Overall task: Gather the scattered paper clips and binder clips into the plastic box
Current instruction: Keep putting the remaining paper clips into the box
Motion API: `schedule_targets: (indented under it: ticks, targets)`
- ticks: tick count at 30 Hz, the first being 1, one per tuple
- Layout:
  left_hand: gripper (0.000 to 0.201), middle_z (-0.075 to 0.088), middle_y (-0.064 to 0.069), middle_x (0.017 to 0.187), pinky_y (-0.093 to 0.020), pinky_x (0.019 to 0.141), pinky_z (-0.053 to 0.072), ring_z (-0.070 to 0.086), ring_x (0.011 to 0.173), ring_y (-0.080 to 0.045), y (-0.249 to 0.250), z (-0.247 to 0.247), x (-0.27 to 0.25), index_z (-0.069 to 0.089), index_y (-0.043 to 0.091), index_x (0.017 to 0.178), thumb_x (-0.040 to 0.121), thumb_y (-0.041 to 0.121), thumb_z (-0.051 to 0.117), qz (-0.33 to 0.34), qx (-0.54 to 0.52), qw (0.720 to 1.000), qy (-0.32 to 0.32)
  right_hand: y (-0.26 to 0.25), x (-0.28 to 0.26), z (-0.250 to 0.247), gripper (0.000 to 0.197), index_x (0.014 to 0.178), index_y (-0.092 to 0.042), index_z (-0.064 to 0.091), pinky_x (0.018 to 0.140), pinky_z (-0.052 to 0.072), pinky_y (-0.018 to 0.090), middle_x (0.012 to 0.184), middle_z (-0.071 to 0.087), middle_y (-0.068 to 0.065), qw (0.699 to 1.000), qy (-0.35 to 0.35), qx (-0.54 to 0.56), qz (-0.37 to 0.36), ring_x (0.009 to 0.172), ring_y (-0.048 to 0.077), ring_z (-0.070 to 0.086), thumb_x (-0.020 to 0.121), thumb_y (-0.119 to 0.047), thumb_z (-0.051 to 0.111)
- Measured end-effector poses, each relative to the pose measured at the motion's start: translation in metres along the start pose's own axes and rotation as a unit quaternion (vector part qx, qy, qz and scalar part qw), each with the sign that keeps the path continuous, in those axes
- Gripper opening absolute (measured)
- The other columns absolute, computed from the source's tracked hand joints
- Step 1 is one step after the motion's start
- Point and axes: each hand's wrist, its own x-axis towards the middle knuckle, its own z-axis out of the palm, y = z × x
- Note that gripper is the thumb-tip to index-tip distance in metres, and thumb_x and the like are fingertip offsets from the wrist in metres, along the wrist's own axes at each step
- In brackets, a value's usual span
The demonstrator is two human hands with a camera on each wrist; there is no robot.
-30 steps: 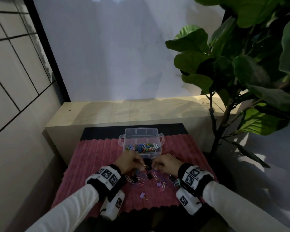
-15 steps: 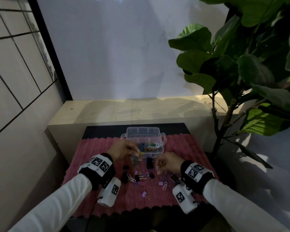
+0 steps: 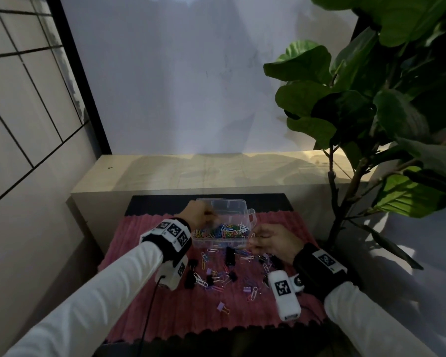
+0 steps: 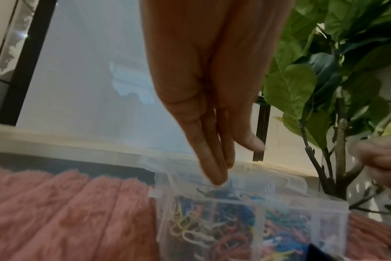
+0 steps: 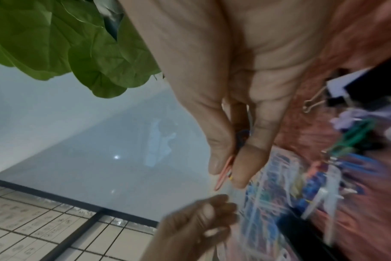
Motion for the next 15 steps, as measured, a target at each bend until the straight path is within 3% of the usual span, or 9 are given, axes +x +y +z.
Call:
schedule_targets:
  ticks: [1,3,6,9,12,15]
  targets:
    - [0.028,0.064,-0.009,0.119,-0.028,0.097,0.041,0.058,0.111,-0.022,0.001,0.002,-0.002,0.064,0.008,0.112,0.089,0.021,0.056,0.001,0.009,0.999,-0.038,-0.004,0.003,-0.001,0.012,0.081,0.0,0.054,0.055,0.055,0.018,0.076,0.059,0.012,1.0,0.01,0.015,-0.004,0.06,0.011,0.068,0.083,0.012,0.054]
    - [0.029,0.061,-0.005,0.125,-0.025,0.1,0.037,0.055,0.117,-0.018,-0.002,0.004,-0.007,0.062,0.013,0.117,0.089,0.017,0.054,0.019,0.003,0.998,-0.065,-0.012,0.011,-0.003,0.011,0.081,0.001,0.055,0.057,0.056,0.019,0.079,0.059,0.013,1.0,0.02,0.021,-0.009,0.064,0.014,0.069,0.084,0.012,0.053]
    - [0.026,0.064,-0.004,0.121,-0.022,0.1,0.041,0.059,0.112,-0.015,-0.01,-0.002,-0.022,0.064,0.013,0.113,0.09,0.009,0.051,0.047,-0.004,0.999,-0.004,-0.023,0.024,-0.001,0.014,0.077,0.001,0.055,0.062,0.058,0.02,0.079,0.057,0.013,1.0,0.023,0.016,-0.001,0.075,0.021,0.063,0.086,0.01,0.05]
    - [0.026,0.067,0.003,0.111,-0.015,0.088,0.042,0.061,0.1,-0.008,-0.02,-0.011,-0.047,0.065,0.014,0.11,0.09,0.006,0.05,0.063,-0.017,0.998,0.027,-0.033,0.039,0.006,0.019,0.072,0.001,0.056,0.062,0.058,0.021,0.076,0.056,0.014,1.0,0.028,-0.006,0.012,0.071,0.02,0.06,0.086,0.012,0.049]
    - [0.023,0.068,0.004,0.108,-0.016,0.087,0.043,0.058,0.09,0.001,-0.032,-0.013,-0.077,0.067,0.016,0.105,0.089,0.008,0.053,0.086,0.002,0.996,-0.011,-0.039,0.056,0.014,0.018,0.072,0.002,0.056,0.056,0.057,0.018,0.076,0.058,0.015,0.998,0.041,-0.04,0.023,0.071,0.021,0.061,0.086,0.011,0.05]
    - [0.023,0.067,0.003,0.114,-0.015,0.091,0.041,0.06,0.098,-0.003,-0.039,-0.003,-0.097,0.066,0.017,0.108,0.088,0.011,0.055,0.074,0.026,0.994,-0.078,-0.04,0.065,0.026,0.012,0.085,0.007,0.059,0.06,0.057,0.02,0.094,0.061,0.021,0.992,0.041,-0.115,0.02,0.079,0.022,0.061,0.089,0.006,0.048]
